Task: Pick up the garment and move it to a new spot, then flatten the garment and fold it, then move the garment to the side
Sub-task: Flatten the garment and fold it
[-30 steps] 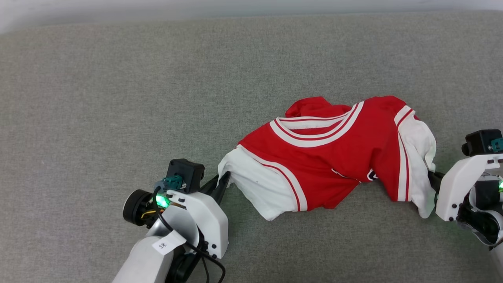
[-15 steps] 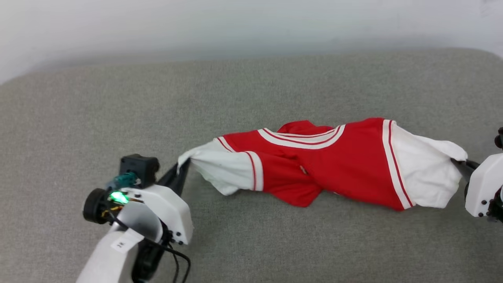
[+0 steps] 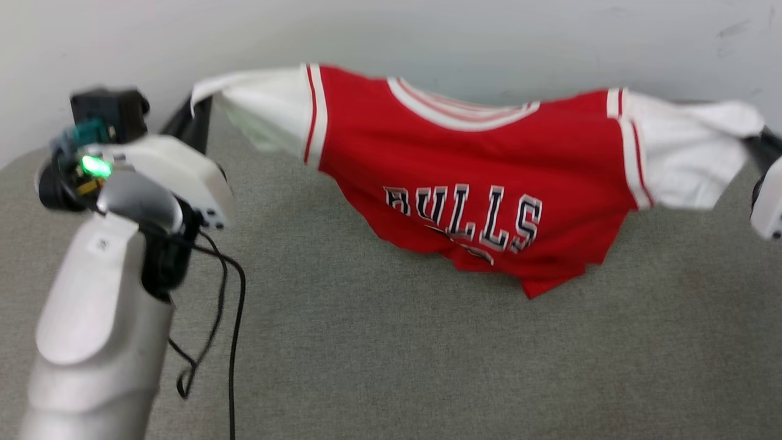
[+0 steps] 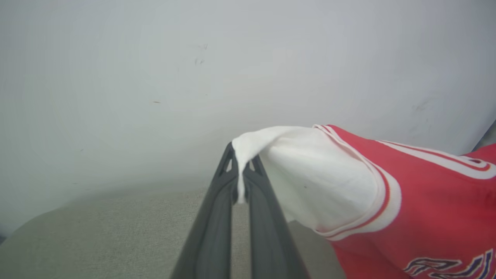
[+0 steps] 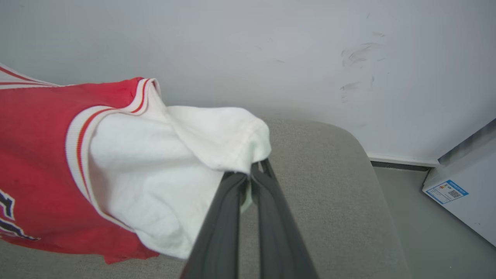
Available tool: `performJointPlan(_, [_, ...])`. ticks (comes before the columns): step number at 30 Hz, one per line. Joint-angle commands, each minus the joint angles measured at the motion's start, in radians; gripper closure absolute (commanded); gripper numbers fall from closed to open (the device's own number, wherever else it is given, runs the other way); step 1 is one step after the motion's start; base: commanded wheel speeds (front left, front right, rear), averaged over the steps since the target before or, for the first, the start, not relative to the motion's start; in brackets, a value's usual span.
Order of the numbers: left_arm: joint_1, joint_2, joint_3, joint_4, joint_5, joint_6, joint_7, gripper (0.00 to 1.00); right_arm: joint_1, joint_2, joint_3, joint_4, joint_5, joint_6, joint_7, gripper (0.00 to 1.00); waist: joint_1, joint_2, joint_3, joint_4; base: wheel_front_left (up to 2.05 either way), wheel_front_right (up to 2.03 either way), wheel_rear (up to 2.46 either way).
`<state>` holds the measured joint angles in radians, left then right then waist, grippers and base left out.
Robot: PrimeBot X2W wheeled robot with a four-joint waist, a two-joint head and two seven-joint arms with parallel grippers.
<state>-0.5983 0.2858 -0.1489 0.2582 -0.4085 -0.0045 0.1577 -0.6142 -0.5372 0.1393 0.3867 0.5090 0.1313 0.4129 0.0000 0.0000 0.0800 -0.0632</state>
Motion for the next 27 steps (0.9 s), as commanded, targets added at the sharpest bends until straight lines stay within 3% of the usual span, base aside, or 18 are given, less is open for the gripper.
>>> performJointPlan(1, [-0.062,0.017,-0.005,0.019,0.02,-0.005,-0.006,1.0,-0.053,-0.001,-0.006,-0.003,-0.006,-0.001,-0.011,1.0,0.0,0.0,0.016,0.0,0.0,0.0,0.0])
performJointPlan(16, [-0.671,0.086,-0.03,0.252,0.119,-0.019,-0.025,1.0,-0.592,0.018,-0.022,0.083,-0.042,-0.001,-0.112,1.0,0.0,0.0,0.264,-0.013,0.0,0.0,0.0])
performJointPlan(27, [-0.945,0.1,-0.025,0.426,0.145,-0.01,-0.128,1.0,-0.892,0.077,0.009,0.245,-0.081,-0.001,-0.261,1.0,0.0,0.0,0.398,-0.013,0.0,0.0,0.0])
